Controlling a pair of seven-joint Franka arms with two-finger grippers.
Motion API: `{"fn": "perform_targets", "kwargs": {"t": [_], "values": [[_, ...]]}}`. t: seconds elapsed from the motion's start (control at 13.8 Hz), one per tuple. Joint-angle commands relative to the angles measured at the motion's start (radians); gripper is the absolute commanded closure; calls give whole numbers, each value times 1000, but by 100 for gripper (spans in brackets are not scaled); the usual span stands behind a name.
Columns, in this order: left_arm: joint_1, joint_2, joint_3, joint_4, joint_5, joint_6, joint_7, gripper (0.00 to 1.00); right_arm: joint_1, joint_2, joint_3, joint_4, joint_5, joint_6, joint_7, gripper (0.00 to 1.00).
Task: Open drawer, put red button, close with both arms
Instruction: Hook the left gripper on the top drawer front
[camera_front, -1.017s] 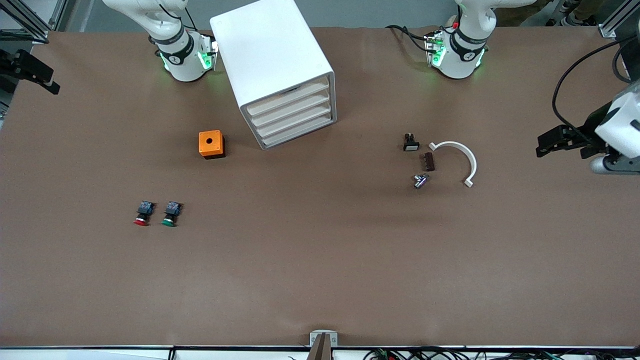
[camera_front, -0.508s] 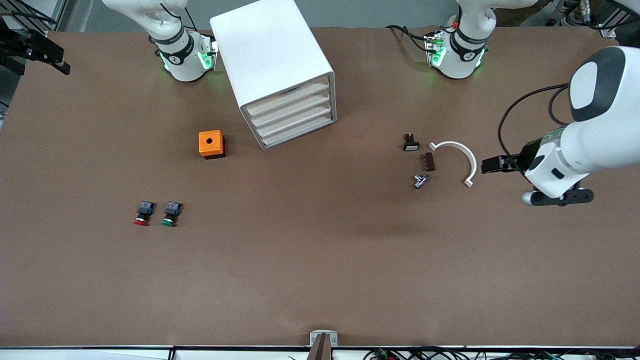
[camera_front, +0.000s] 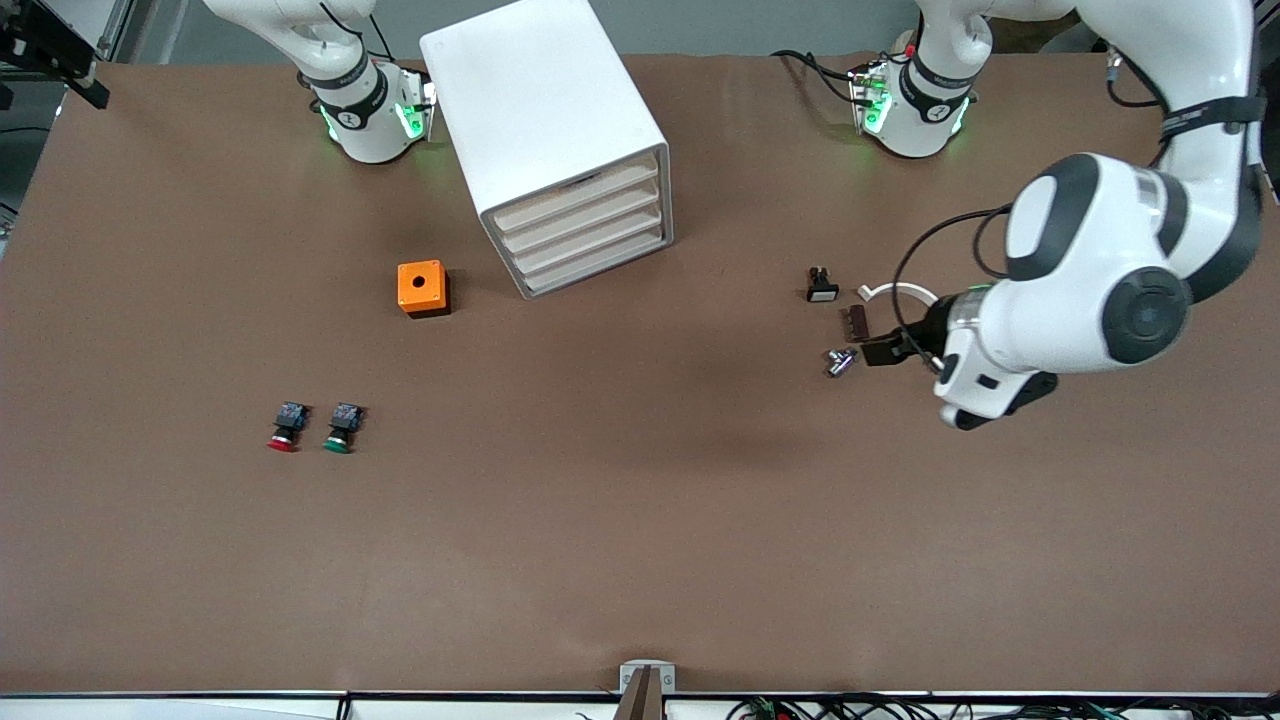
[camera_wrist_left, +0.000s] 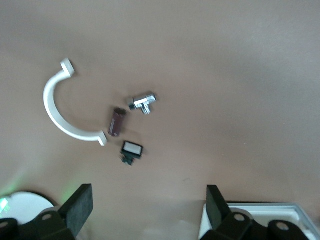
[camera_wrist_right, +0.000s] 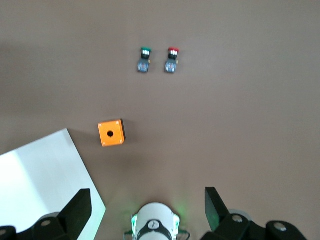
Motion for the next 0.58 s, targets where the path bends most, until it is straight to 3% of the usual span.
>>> {"fn": "perform_targets", "kwargs": {"t": [0.0,0.29,0.51], "values": [[-25,24,2,25,-25,-18,-93,0,1,0,-9,33,35,8,3,0],[-52,84,0,32,-77,-17,-215,0,3,1,-8,36,41,8,-3,0],[-55,104,3,34,-198,-17,-297,0,6,9,-6,36,50,38,-3,0]]}}
